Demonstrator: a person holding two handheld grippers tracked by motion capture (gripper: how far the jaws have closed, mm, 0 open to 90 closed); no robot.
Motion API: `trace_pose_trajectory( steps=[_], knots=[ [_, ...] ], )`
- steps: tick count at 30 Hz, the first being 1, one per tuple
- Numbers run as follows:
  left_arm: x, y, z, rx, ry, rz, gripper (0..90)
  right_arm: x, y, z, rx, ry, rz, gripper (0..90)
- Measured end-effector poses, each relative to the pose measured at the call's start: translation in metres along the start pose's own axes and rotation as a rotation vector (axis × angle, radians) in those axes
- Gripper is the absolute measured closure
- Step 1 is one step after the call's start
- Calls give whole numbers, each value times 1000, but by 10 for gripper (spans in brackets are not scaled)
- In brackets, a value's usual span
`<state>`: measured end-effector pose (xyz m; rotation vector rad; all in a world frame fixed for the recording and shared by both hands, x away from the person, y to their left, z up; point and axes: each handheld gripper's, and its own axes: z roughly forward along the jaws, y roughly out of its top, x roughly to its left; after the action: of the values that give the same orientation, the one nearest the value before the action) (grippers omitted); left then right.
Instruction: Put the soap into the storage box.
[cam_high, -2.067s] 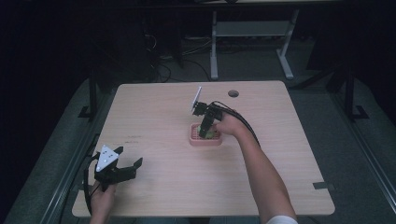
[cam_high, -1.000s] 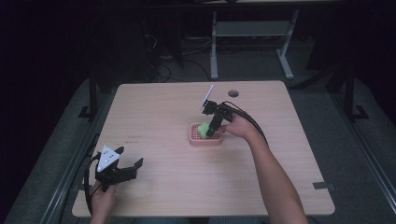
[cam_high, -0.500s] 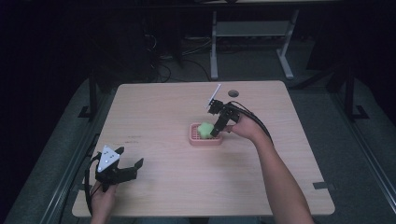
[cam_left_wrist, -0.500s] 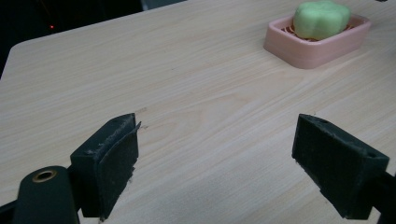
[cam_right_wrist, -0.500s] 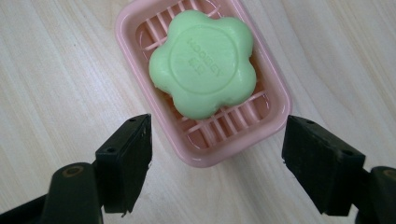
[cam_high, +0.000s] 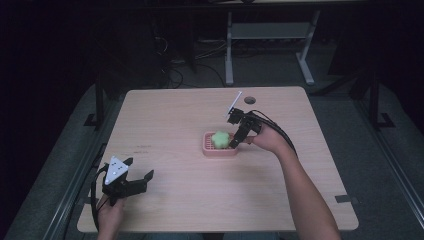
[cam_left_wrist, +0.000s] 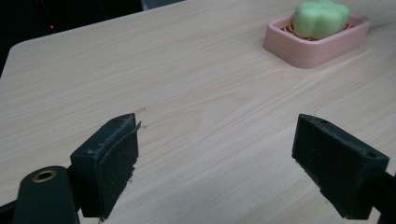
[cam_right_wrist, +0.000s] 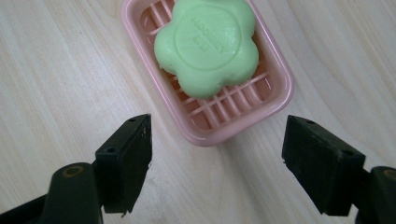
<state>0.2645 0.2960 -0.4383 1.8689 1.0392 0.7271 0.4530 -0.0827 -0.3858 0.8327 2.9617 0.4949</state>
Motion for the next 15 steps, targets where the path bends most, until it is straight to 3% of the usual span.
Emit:
trace_pose_trajectory(
  steps=[15],
  knots=[
    [0,0,0,0,0,-2,143,-1,-17,-4,-13,3,10,241]
  ],
)
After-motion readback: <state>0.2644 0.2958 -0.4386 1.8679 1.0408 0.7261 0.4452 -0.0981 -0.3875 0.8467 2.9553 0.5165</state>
